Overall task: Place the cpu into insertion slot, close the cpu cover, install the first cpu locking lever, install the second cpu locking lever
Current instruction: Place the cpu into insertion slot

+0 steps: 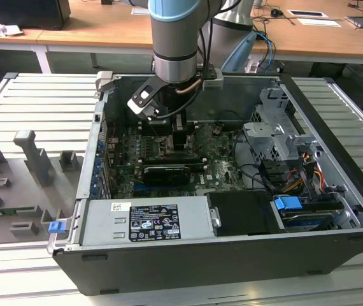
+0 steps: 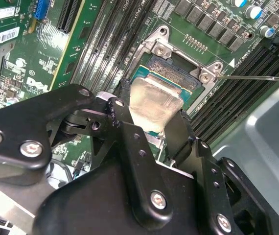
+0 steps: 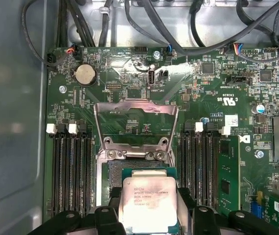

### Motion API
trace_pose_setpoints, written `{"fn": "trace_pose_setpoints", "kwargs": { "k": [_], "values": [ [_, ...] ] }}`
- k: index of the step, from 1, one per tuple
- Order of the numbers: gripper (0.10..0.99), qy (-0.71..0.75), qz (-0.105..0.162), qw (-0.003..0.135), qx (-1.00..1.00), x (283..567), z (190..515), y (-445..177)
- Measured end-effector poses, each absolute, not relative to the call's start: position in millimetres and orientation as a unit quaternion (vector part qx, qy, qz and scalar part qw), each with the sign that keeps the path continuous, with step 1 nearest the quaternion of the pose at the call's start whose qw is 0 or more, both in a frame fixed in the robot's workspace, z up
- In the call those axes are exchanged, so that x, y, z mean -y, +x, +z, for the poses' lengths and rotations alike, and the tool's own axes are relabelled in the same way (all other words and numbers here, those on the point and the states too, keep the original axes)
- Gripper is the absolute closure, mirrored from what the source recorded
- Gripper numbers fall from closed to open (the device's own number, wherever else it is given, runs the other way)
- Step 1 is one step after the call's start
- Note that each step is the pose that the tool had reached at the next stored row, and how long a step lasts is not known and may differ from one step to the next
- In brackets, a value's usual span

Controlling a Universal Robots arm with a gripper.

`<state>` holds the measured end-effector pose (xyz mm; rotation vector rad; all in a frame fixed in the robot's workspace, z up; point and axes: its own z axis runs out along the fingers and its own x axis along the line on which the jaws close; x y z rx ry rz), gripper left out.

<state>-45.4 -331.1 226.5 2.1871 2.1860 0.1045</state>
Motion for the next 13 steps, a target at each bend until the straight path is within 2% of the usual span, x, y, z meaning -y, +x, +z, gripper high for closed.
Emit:
{"fn": "trace_pose_setpoints", "kwargs": {
  "k": [13],
  "values": [
    [0.561,0.713,0.034,0.024,-0.699,327.1,219.6,-47.3]
  ]
}}
